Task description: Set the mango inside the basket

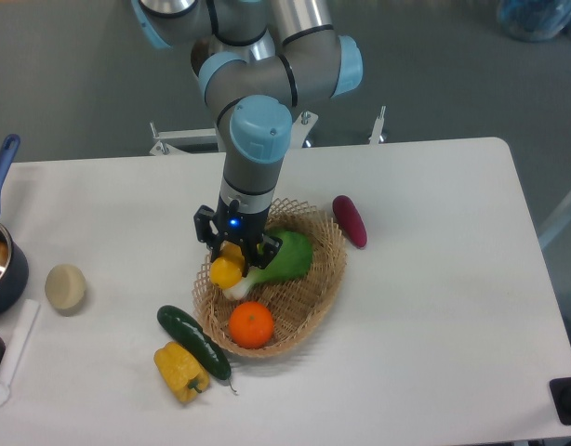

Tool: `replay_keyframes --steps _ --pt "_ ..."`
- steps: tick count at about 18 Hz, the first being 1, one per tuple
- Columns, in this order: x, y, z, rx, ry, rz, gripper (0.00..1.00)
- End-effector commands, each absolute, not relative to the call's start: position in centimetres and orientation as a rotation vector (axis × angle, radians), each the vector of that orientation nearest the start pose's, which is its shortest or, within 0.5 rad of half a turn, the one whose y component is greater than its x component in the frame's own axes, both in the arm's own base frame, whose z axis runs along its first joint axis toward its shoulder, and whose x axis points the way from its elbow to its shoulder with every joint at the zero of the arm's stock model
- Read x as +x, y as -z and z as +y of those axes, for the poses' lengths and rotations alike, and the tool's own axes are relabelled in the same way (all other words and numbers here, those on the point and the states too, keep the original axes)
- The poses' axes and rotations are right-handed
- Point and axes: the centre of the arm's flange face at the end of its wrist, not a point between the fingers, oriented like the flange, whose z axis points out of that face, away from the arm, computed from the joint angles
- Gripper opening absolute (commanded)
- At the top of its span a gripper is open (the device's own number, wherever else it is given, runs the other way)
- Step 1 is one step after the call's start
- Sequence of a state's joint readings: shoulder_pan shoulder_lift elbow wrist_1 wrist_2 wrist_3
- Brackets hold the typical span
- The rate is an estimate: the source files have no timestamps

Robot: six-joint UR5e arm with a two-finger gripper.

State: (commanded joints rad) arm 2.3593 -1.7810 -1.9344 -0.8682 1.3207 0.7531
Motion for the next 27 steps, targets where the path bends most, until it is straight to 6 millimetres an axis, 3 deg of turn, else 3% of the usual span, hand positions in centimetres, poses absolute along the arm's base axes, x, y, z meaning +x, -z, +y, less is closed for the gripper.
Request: replay_keyframes --steps 4,7,10,14,16,18,20,24,27 --pt "-26.9 -29.6 48.4 -2.879 0.064 -0.031 1.0" --pt "-27.4 -32.0 48.6 -2.85 0.009 -0.028 1.0" --pt "-29.9 -37.2 49.9 -2.77 -0.102 -0.039 1.0" --pt "-34.9 -44.5 50.2 -2.693 -0.32 -0.082 1.0" --pt "-38.4 -46.9 48.8 -2.7 -0.451 -0.157 1.0" --pt "-40.0 -49.2 48.0 -2.683 -0.497 -0.19 1.0" --pt "-42.4 -50.6 46.1 -2.701 -0.512 -0.21 1.0" --pt "-44.9 -51.8 41.4 -2.832 -0.498 0.017 1.0" --pt "-46.1 -52.5 36.3 -2.898 -0.49 0.157 1.0"
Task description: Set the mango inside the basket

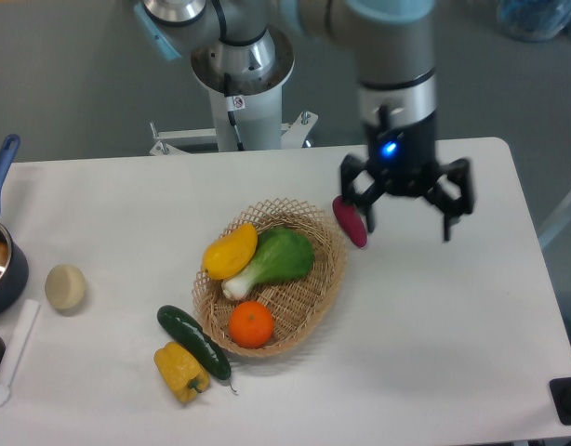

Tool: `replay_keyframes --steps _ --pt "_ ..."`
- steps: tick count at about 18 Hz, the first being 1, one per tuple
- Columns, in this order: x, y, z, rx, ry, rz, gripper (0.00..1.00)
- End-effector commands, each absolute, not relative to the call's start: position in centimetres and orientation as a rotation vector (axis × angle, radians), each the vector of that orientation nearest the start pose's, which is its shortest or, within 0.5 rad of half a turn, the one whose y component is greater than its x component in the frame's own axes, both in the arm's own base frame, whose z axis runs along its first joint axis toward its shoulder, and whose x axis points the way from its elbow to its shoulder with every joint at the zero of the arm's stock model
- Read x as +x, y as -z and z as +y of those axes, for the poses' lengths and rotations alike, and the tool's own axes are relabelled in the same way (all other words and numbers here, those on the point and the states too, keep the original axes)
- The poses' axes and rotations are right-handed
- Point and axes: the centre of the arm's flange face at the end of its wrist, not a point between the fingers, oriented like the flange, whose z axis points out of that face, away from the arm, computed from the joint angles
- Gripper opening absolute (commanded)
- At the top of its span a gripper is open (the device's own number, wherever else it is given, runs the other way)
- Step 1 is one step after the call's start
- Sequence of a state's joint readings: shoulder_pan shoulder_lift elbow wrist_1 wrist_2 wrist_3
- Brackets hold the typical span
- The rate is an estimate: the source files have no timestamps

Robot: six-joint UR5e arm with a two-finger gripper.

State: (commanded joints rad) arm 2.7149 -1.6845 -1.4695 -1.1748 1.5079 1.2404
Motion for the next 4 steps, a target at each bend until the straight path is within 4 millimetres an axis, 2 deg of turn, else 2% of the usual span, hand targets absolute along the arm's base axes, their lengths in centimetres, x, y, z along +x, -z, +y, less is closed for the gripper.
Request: replay_keyframes --steps 4 --pt "-46.8 -53.4 31.6 -2.93 -0.502 0.319 1.0"
